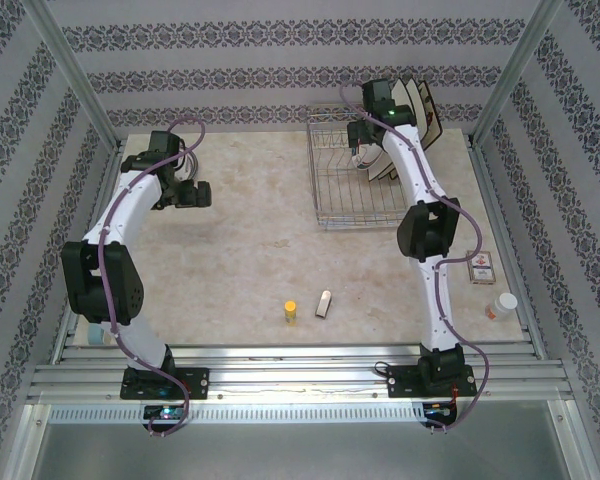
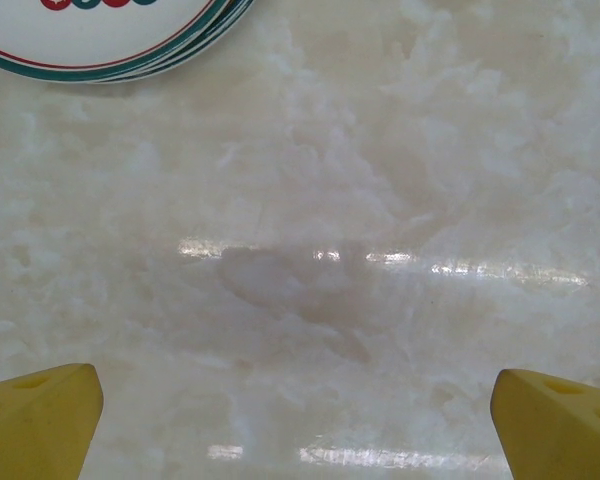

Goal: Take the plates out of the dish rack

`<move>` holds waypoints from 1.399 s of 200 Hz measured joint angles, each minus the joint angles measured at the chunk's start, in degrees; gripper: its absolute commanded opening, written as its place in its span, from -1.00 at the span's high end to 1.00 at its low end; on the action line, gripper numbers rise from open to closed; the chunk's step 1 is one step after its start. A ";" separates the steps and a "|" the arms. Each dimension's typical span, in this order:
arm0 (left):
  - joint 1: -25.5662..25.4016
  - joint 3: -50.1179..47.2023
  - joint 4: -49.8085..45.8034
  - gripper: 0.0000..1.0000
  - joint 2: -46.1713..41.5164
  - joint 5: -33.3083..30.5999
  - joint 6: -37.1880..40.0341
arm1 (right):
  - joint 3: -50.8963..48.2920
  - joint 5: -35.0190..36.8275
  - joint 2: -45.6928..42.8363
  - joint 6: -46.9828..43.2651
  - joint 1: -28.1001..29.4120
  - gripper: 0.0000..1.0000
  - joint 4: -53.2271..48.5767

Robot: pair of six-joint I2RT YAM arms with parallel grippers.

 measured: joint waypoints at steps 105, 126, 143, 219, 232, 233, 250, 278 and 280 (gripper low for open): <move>-0.63 1.77 -0.94 -1.00 0.02 0.09 0.46 | 2.82 -3.02 3.37 2.58 -0.52 -0.15 2.60; -0.68 1.95 -0.98 -1.00 0.02 0.07 0.61 | 2.89 -3.30 3.39 3.10 -0.52 0.06 3.89; -0.68 1.95 -1.18 -1.00 0.02 0.09 0.63 | 2.89 -3.13 3.54 3.52 -0.52 0.42 4.48; -0.68 1.95 -1.64 -1.00 0.02 0.31 0.63 | 3.37 -1.29 4.33 4.70 -1.16 1.00 5.11; -0.68 1.95 -1.81 -1.00 0.02 0.28 0.63 | 3.39 -1.29 4.33 4.76 -1.16 1.00 5.11; -0.68 1.95 -1.81 -1.00 0.02 0.28 0.63 | 3.39 -1.29 4.33 4.76 -1.16 1.00 5.11; -0.68 1.95 -1.84 -1.00 0.02 0.31 0.63 | 3.39 -0.87 4.33 4.72 -0.94 1.00 5.09; -0.68 1.95 -1.84 -0.99 0.02 0.33 0.63 | 3.39 0.00 4.22 4.31 -0.50 1.00 5.07; -0.68 1.95 -1.84 -1.00 0.02 0.33 0.63 | 3.39 0.09 4.20 4.26 -0.48 1.00 5.05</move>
